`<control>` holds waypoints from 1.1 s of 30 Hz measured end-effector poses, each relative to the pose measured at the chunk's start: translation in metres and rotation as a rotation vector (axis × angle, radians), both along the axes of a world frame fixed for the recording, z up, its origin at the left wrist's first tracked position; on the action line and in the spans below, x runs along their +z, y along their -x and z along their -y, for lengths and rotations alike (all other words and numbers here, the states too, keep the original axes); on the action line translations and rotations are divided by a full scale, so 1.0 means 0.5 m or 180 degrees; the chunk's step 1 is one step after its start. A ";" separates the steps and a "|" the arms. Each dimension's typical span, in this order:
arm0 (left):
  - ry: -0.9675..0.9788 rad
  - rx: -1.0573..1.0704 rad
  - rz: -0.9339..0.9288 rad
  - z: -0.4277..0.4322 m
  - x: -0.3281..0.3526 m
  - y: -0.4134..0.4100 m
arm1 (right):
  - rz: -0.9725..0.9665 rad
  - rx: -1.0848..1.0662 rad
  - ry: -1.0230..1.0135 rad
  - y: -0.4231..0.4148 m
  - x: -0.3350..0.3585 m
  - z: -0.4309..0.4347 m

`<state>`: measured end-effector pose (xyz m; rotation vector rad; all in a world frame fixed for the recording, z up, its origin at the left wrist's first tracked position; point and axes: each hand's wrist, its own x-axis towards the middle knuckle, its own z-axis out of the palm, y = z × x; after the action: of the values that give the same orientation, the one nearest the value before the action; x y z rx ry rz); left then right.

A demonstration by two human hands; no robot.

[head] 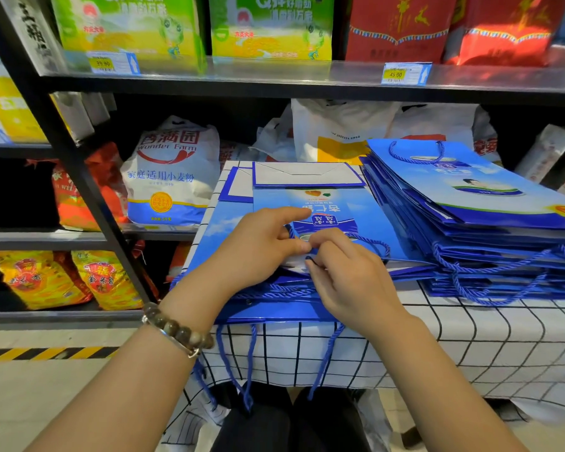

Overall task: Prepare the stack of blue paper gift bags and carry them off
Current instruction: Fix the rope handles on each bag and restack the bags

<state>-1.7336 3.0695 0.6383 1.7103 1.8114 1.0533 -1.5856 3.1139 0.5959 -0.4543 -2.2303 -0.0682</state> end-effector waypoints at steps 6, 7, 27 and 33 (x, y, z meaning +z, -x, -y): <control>-0.0015 0.0013 0.0157 0.004 -0.006 0.000 | 0.0016 0.0120 0.0430 -0.010 -0.001 0.004; -0.0016 0.0018 0.0158 0.003 -0.006 0.001 | -0.0004 0.0148 0.0467 -0.009 -0.002 0.001; -0.0043 0.0979 0.1109 -0.015 -0.007 0.000 | 0.0776 -0.0297 0.1063 -0.014 0.020 0.012; 0.0157 0.1192 0.1691 0.006 0.005 0.032 | -0.0183 -0.0257 0.1288 -0.010 0.016 0.001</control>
<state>-1.7497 3.0667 0.6409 0.9460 1.8011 1.4327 -1.5809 3.1132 0.6039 -0.7541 -2.1688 0.3555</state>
